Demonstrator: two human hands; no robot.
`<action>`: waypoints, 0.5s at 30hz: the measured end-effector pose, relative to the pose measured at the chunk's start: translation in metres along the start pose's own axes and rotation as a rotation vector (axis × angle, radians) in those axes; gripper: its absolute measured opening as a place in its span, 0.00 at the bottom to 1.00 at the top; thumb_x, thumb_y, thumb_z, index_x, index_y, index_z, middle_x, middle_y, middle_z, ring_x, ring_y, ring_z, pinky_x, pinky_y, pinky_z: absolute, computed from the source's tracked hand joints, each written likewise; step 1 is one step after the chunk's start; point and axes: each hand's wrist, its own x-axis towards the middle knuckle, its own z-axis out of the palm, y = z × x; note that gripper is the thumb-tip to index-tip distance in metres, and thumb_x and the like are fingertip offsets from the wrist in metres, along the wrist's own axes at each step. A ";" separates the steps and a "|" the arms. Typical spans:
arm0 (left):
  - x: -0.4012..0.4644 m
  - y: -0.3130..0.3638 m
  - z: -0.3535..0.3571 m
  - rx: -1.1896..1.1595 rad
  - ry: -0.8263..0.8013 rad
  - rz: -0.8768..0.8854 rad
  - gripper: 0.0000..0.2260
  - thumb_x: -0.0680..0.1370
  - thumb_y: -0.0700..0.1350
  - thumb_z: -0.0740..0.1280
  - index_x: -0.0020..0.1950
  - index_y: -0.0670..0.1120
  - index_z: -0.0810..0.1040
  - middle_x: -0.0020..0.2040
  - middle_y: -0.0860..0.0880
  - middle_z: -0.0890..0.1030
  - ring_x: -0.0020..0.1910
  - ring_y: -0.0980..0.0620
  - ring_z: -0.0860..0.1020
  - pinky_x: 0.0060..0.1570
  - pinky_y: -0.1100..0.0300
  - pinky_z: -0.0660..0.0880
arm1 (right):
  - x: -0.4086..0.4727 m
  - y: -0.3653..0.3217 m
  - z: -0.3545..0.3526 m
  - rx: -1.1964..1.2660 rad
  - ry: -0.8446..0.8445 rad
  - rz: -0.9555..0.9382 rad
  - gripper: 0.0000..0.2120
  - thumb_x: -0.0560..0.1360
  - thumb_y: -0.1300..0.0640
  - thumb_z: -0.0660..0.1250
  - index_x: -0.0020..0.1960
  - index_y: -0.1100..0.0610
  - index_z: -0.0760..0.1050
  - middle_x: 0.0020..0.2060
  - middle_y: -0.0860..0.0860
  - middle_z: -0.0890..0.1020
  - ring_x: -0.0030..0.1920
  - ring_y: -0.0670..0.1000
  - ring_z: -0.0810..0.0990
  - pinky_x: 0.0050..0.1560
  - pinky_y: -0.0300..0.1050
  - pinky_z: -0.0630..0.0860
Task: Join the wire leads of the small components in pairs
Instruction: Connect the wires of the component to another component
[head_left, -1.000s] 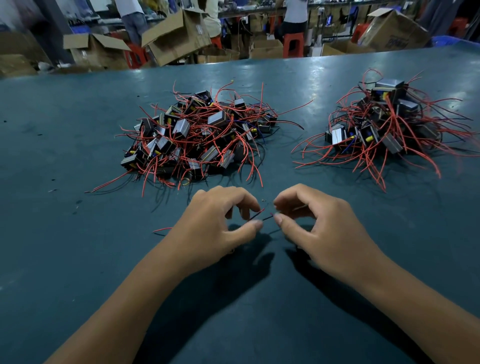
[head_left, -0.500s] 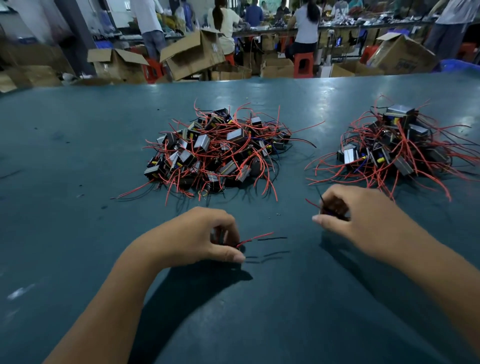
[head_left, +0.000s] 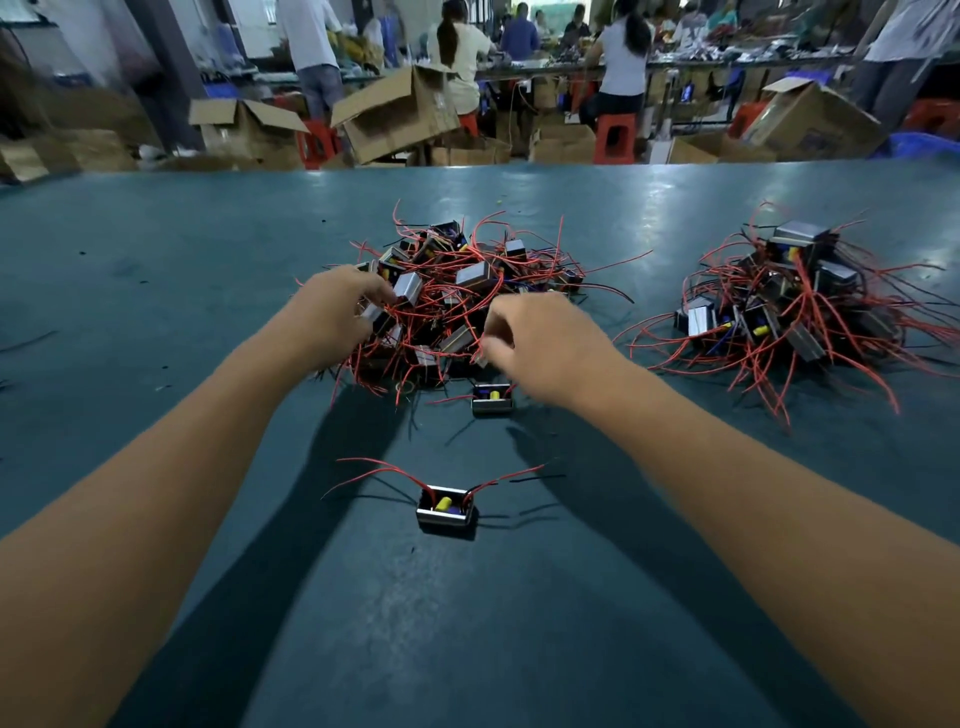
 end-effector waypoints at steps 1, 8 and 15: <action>0.002 0.000 0.001 0.030 -0.054 0.014 0.18 0.75 0.31 0.68 0.62 0.46 0.81 0.59 0.44 0.77 0.53 0.48 0.73 0.57 0.54 0.70 | 0.007 0.001 -0.003 0.016 0.072 0.001 0.04 0.78 0.55 0.63 0.46 0.55 0.75 0.42 0.51 0.82 0.45 0.54 0.79 0.47 0.51 0.77; -0.003 0.006 0.012 0.027 -0.042 -0.023 0.20 0.75 0.31 0.69 0.65 0.43 0.78 0.65 0.41 0.73 0.62 0.40 0.72 0.63 0.47 0.72 | 0.093 0.012 -0.004 -0.247 -0.037 -0.023 0.15 0.79 0.60 0.63 0.65 0.60 0.71 0.59 0.59 0.78 0.60 0.60 0.75 0.58 0.57 0.76; -0.012 0.001 0.011 -0.027 0.258 -0.074 0.12 0.78 0.34 0.63 0.60 0.40 0.79 0.60 0.39 0.77 0.61 0.39 0.74 0.63 0.49 0.69 | 0.102 0.020 -0.011 -0.300 0.002 0.001 0.13 0.79 0.55 0.65 0.60 0.62 0.73 0.58 0.60 0.75 0.58 0.61 0.76 0.55 0.53 0.74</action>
